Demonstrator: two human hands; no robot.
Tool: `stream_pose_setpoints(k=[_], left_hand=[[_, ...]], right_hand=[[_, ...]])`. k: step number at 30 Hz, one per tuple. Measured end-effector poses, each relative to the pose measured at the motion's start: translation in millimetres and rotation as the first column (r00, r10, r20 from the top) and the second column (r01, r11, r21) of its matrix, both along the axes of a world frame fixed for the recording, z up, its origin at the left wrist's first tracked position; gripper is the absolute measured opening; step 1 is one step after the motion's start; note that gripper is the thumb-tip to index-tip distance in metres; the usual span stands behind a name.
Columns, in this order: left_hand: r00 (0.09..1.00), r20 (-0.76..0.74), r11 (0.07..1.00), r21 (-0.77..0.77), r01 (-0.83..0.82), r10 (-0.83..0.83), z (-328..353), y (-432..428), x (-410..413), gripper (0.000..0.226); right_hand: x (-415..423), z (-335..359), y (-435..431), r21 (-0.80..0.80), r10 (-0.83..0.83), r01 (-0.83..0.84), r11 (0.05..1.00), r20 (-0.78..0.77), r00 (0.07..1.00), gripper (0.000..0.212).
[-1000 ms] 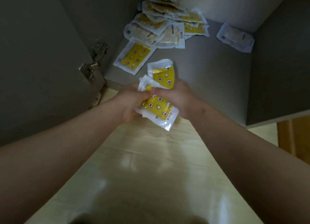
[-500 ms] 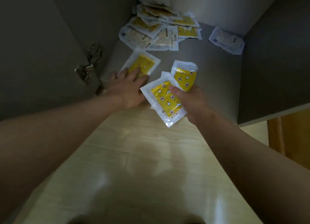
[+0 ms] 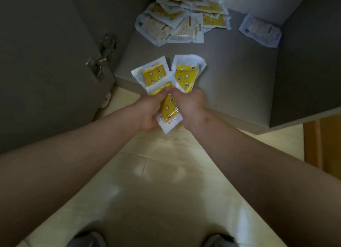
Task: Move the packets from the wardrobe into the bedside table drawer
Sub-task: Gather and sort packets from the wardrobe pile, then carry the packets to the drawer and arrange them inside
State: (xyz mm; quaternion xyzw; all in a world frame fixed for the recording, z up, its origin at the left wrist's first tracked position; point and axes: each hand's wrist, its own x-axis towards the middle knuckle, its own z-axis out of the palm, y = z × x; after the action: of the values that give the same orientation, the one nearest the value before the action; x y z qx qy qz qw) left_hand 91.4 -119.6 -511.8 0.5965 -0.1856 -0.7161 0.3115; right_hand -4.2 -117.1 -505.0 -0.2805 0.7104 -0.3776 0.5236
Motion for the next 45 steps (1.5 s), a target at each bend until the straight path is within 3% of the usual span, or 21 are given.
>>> stream_pose_setpoints(k=[5, 10, 15, 20, 29, 34, 38, 45], left_hand=[[0.907, 0.3, 0.949, -0.02, 0.316, -0.296, -4, 7, 20, 0.013], [0.932, 0.196, 0.947, -0.042, 0.32, -0.306, -7, 21, 26, 0.019], [0.975, 0.115, 0.982, -0.008, 0.19, -0.188, 7, 62, 16, 0.022], [0.994, 0.027, 0.991, 0.084, 0.103, -0.105, 59, 114, 19, 0.024], [0.999, 0.052, 0.981, 0.193, -0.015, 0.005, 246, 175, 21, 0.021], [0.997, 0.029, 0.99, 0.12, -0.069, 0.066, 372, 199, 19, 0.017], [0.973, -0.018, 0.973, 0.023, -0.23, 0.231, 475, 210, 14, 0.021], [0.819, -0.016, 0.799, -0.213, -0.563, 0.573, 637, 221, 37, 0.02]], right_hand=[[-14, -1, 7, -0.044, 0.018, -0.015, 0.999, 0.071, 0.997, 0.021], [-25, -4, 26, -0.065, 0.081, -0.068, 0.996, 0.231, 0.97, 0.015], [-18, 2, 71, 0.053, -0.064, 0.05, 0.997, 0.319, 0.946, 0.016], [-6, 54, 127, 0.186, -0.196, 0.138, 0.973, 0.349, 0.916, 0.019], [-3, 242, 182, 0.279, -0.203, 0.109, 0.954, 0.333, 0.921, 0.02], [-14, 366, 193, 0.171, -0.026, -0.035, 0.985, 0.343, 0.939, 0.021], [-15, 471, 195, 0.094, 0.067, -0.113, 0.989, 0.399, 0.915, 0.026], [31, 625, 183, -0.145, 0.313, -0.277, 0.95, 0.408, 0.858, 0.03]])
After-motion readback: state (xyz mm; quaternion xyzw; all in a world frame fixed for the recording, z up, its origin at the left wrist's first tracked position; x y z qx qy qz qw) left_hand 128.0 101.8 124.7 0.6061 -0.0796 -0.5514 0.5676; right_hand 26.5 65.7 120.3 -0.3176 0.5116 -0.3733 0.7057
